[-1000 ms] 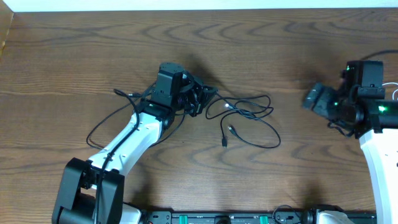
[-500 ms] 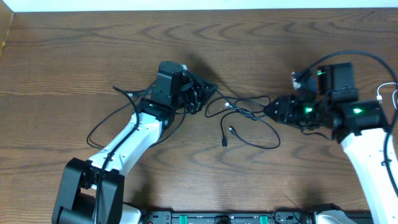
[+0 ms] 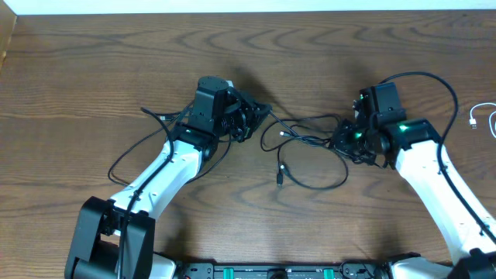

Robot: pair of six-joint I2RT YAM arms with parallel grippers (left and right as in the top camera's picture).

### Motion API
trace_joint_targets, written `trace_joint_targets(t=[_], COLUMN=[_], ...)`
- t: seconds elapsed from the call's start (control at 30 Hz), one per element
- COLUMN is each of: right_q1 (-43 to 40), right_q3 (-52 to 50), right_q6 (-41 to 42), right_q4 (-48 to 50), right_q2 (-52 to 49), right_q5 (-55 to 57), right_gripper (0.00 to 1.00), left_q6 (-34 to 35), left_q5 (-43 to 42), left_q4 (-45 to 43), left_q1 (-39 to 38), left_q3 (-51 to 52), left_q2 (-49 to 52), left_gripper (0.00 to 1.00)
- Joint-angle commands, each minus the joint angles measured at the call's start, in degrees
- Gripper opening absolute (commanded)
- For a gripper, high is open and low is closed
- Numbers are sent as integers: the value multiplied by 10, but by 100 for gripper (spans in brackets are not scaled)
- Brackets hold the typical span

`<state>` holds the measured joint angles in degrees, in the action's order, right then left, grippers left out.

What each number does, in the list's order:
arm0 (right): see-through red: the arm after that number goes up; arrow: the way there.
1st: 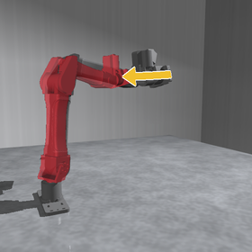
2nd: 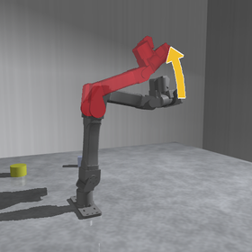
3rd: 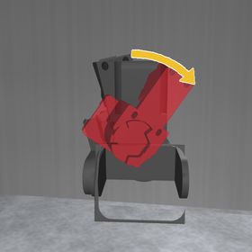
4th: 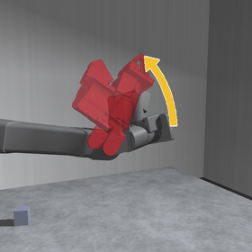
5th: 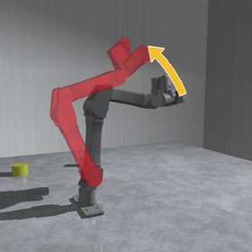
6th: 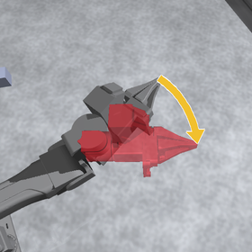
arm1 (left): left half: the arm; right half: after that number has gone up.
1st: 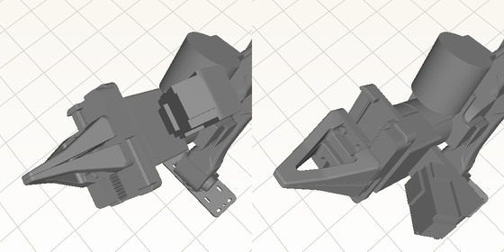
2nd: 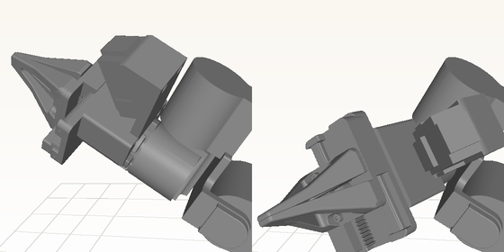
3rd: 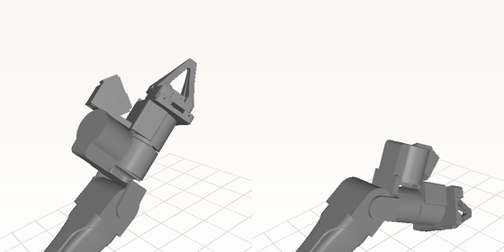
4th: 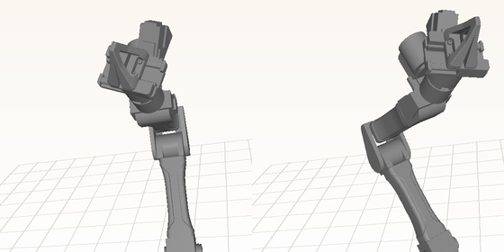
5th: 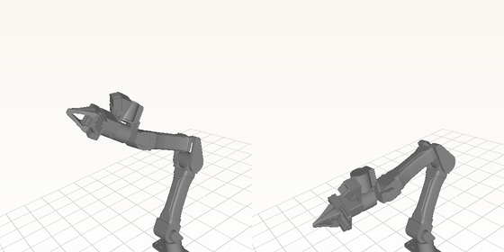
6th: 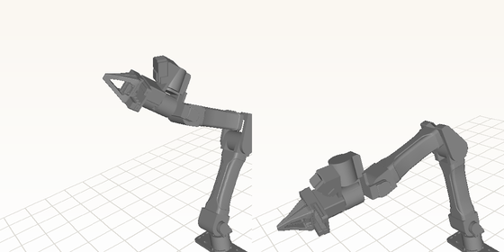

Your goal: Untangle cables

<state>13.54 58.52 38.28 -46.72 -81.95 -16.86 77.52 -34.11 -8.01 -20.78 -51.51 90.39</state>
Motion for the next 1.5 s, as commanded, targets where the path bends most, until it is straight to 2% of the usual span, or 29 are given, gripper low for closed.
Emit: trace_joint_targets(t=[0.0, 0.37, 0.43, 0.5, 0.63, 0.67, 0.77, 0.97, 1.13, 1.47], right_q1=[2, 3, 4, 4, 4, 4, 4, 4, 4, 4], right_q3=[-3, -3, -3, -3, -3, -3, -3, -3, -3, -3], right_q6=[6, -2, -11, -25, -42, -49, -58, -68, -154, -248], right_q4=[-2, 15, 20, 30, 69, 90, 131, 189, 223, 289], right_q2=[-10, -10, -10, -10, -10, -10, -10, -10, -10, -10], right_q5=[14, 7, 8, 7, -32, -53, -76, -130, -195, -391], right_gripper=[1, 1, 15, 38, 48, 55, 66, 84, 96, 99], left_q6=[-12, -12, -12, -12, -12, -12, -12, -12, -12, -12], left_q5=[5, 3, 3, 3, 3, 3, 3, 3, 3, 3], left_q4=[-4, -4, -4, -2, -2, -2, -2, 2, 2, 3], left_q1=[2, 2, 2, 2, 2, 2, 2, 2, 2, 2], left_q3=[-9, -9, -9, -9, -9, -9, -9, -9, -9, -9], left_q2=[2, 2, 2, 2, 2, 2, 2, 2, 2, 2], left_gripper=[8, 8, 8, 8, 8, 8, 8, 8, 8, 8])
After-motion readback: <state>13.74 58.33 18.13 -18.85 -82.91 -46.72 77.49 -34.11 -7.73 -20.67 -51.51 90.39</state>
